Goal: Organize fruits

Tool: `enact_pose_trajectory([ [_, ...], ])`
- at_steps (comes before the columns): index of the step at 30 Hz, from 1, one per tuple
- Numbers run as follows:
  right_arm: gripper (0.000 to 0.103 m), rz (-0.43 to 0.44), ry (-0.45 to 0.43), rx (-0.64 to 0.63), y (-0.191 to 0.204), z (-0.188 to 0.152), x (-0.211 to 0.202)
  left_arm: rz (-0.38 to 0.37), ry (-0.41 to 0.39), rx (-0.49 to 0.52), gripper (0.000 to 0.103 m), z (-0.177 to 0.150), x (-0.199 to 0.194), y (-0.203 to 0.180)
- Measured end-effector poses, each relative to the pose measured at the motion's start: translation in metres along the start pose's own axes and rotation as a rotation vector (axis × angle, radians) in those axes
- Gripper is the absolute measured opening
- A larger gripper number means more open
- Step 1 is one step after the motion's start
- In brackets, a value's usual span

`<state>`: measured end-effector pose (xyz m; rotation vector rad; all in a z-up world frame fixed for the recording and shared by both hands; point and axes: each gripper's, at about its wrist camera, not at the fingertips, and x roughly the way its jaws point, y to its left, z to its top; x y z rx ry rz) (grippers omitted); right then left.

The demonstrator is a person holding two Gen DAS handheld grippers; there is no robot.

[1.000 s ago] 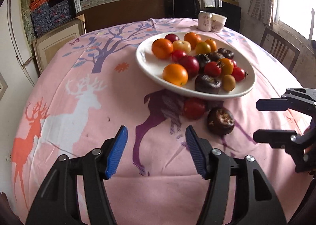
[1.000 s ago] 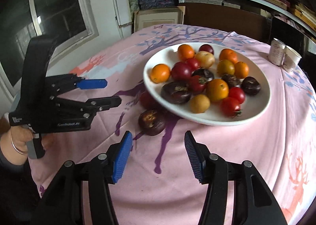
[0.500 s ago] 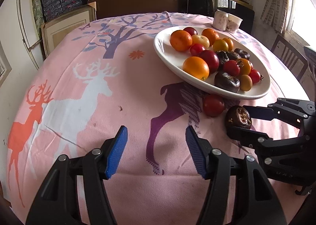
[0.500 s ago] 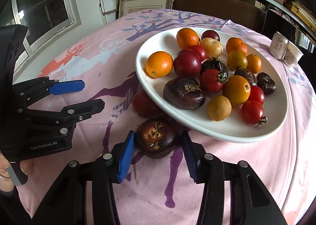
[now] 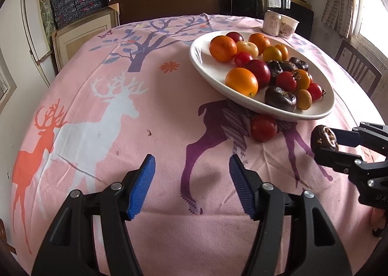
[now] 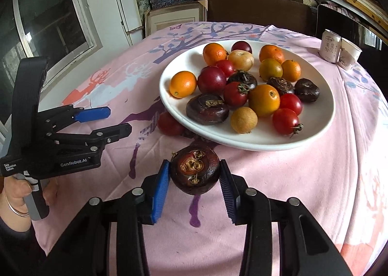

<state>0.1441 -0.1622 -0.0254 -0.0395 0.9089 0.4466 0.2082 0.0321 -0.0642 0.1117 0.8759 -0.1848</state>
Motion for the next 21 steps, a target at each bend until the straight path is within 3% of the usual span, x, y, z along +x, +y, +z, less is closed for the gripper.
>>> enact_pose_trajectory([
  [9,0.041,0.015,-0.082,0.205,-0.066,-0.02,-0.029,-0.018,0.011,0.053,0.062,0.009,0.008,-0.024],
  [17,0.041,0.053,-0.1,0.226,-0.073,-0.025,-0.033,0.0,-0.003,0.156,0.062,0.025,0.022,-0.07],
  [21,0.041,0.078,-0.102,0.247,-0.078,-0.027,-0.034,-0.015,0.005,0.174,0.055,0.028,0.027,-0.075],
])
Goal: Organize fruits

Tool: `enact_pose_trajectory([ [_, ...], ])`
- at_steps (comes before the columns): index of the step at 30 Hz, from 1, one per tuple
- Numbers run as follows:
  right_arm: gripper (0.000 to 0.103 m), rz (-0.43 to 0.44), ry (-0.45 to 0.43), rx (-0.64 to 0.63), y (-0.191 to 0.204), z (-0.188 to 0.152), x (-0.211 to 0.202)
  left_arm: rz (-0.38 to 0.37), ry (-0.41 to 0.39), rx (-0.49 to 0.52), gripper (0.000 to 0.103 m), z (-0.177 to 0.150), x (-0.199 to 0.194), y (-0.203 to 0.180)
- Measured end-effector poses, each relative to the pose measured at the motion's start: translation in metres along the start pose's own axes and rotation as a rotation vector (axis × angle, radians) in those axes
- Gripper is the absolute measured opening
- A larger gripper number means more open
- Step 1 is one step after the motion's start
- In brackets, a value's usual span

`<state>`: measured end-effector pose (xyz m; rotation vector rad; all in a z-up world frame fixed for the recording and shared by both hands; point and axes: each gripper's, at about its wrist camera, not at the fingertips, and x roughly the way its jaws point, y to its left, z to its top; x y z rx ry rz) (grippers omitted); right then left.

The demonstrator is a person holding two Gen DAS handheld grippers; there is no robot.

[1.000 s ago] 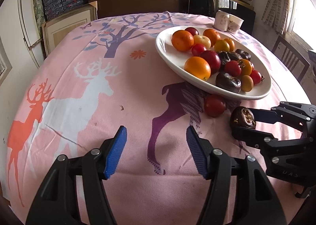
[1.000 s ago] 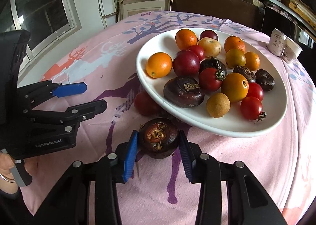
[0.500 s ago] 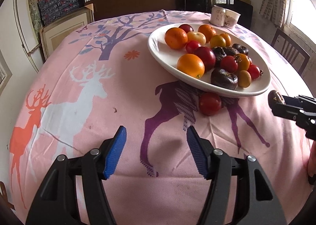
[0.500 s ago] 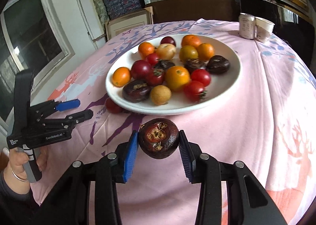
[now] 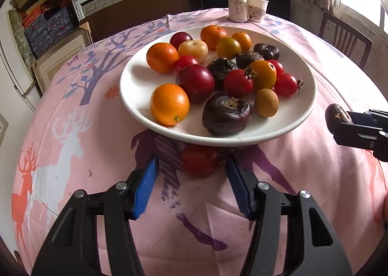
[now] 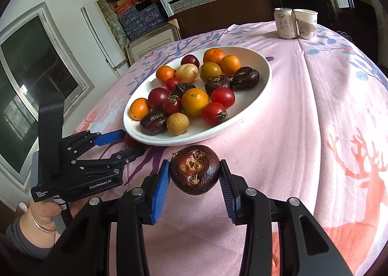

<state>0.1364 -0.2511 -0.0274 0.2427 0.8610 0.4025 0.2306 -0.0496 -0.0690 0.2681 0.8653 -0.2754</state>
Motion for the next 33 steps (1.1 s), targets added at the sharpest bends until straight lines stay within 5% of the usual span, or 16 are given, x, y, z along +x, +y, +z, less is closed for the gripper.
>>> enact_pose_trajectory([
  [4,0.041,0.011,0.004,-0.003,0.001,0.0,0.0,-0.064,0.0,-0.018,0.031,0.002,0.002,0.004],
  [20,0.041,0.05,-0.018,-0.043,0.009,0.002,-0.015,-0.148,-0.086,-0.059,0.03,-0.017,-0.053,0.013],
  [25,0.041,0.019,-0.047,-0.051,0.015,0.052,-0.016,-0.157,-0.129,-0.065,0.03,0.027,-0.057,0.016],
  [32,0.042,-0.015,-0.004,-0.009,0.018,0.125,0.032,-0.089,-0.09,-0.118,0.031,0.088,-0.009,0.023],
  [33,0.044,-0.019,0.005,0.0,0.018,0.13,0.039,-0.083,-0.078,-0.125,0.043,0.093,-0.003,0.026],
])
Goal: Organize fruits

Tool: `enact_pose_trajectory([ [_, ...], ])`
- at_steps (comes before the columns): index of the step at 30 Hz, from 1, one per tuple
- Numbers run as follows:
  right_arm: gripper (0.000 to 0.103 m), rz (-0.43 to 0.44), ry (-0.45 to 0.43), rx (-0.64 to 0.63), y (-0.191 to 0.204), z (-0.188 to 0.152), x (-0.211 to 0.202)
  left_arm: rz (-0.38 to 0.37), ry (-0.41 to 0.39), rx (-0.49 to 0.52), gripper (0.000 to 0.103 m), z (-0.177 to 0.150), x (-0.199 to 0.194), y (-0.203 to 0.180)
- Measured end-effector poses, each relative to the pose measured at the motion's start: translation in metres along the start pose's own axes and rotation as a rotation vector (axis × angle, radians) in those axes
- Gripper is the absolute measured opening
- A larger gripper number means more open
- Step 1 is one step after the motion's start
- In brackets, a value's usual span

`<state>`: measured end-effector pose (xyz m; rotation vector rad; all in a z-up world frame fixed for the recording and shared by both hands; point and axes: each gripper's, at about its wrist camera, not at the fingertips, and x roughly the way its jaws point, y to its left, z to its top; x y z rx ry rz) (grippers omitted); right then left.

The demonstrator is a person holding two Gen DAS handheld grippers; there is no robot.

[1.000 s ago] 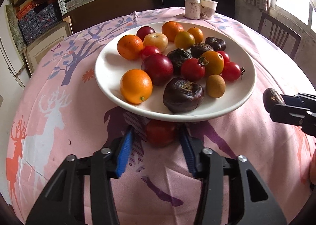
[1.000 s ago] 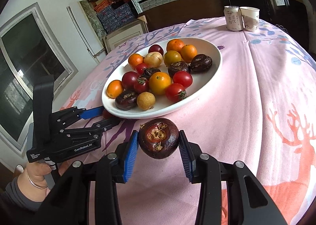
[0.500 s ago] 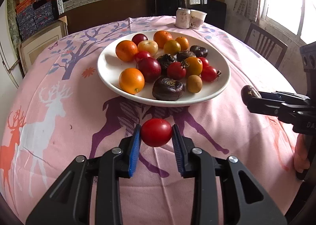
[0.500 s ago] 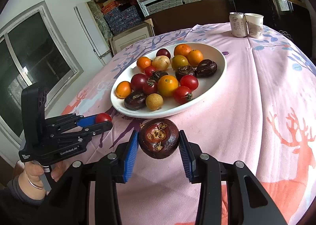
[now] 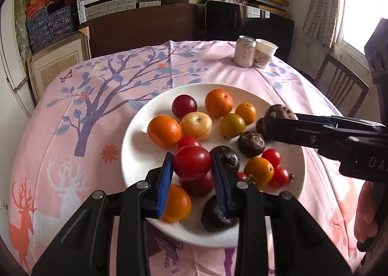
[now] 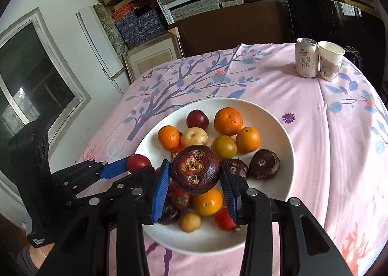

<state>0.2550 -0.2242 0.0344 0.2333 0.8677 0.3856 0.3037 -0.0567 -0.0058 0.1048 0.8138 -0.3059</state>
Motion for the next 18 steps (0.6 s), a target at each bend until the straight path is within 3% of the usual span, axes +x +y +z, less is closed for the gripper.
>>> enact_pose_trajectory([
  [1,0.052,-0.005,0.003,0.006,0.0,0.004,0.005,0.017,-0.002,-0.009,0.068,0.003,0.002,0.003],
  [3,0.058,-0.025,-0.024,0.004,0.002,0.007,0.004,0.054,-0.043,-0.037,0.091,0.007,-0.004,0.011],
  [6,0.059,-0.016,-0.049,-0.01,0.004,-0.003,-0.009,0.061,-0.069,-0.026,0.095,0.001,-0.019,0.014],
  [8,0.067,-0.026,-0.055,-0.012,0.004,-0.017,-0.021,0.064,-0.061,-0.031,0.098,-0.012,-0.029,0.015],
  [10,0.084,-0.038,-0.067,-0.009,0.005,-0.042,-0.037,0.052,-0.048,-0.033,0.098,-0.033,-0.041,0.012],
  [13,0.098,-0.047,-0.093,-0.024,0.01,-0.086,-0.064,0.054,-0.029,-0.02,0.098,-0.067,-0.062,0.001],
  [18,0.099,-0.059,-0.07,-0.044,0.018,-0.136,-0.093,0.063,-0.025,-0.024,0.098,-0.111,-0.104,-0.017],
])
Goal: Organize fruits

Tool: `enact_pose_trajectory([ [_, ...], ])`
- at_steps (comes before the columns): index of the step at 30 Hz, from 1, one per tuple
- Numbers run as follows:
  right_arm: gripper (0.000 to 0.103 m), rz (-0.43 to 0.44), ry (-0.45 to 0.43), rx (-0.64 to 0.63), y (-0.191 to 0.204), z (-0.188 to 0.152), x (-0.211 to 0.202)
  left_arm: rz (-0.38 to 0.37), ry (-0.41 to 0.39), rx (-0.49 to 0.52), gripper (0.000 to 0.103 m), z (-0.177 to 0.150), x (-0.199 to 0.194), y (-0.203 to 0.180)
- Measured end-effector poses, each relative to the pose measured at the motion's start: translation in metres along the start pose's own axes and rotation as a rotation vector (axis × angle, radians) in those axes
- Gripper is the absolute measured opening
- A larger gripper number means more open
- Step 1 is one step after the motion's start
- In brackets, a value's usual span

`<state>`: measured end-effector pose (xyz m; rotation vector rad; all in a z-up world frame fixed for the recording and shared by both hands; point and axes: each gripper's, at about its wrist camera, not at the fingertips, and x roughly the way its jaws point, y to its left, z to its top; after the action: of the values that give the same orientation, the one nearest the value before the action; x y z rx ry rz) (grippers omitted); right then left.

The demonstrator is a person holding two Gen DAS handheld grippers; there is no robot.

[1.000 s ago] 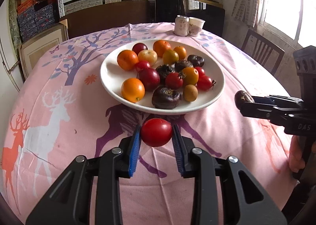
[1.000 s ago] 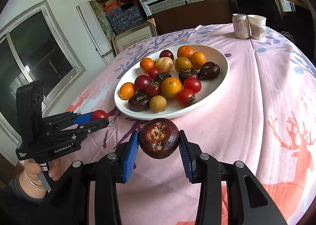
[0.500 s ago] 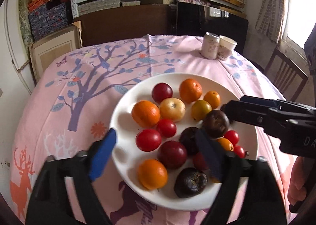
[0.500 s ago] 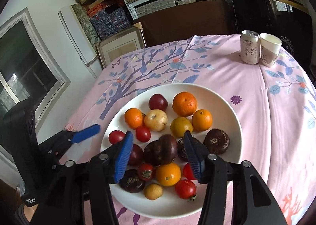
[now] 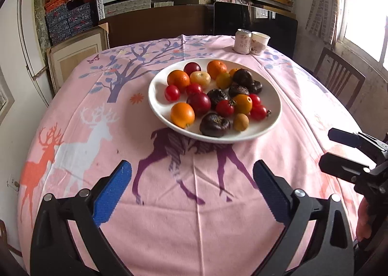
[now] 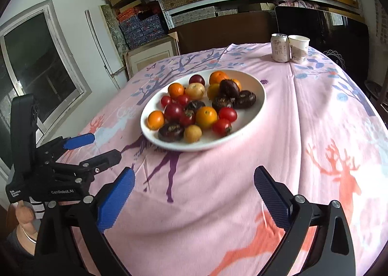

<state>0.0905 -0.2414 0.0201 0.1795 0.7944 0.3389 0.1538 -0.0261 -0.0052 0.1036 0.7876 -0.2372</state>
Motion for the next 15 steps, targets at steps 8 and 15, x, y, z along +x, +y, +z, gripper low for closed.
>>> enact_pose_trajectory([
  [8,0.099,-0.055,-0.107,-0.003,0.022,-0.021,-0.062,-0.018,-0.071,-0.044,0.098,-0.037,-0.076,-0.016],
  [15,0.099,-0.074,-0.187,-0.04,0.043,-0.026,-0.124,0.115,-0.164,-0.048,0.098,-0.045,-0.143,-0.03],
])
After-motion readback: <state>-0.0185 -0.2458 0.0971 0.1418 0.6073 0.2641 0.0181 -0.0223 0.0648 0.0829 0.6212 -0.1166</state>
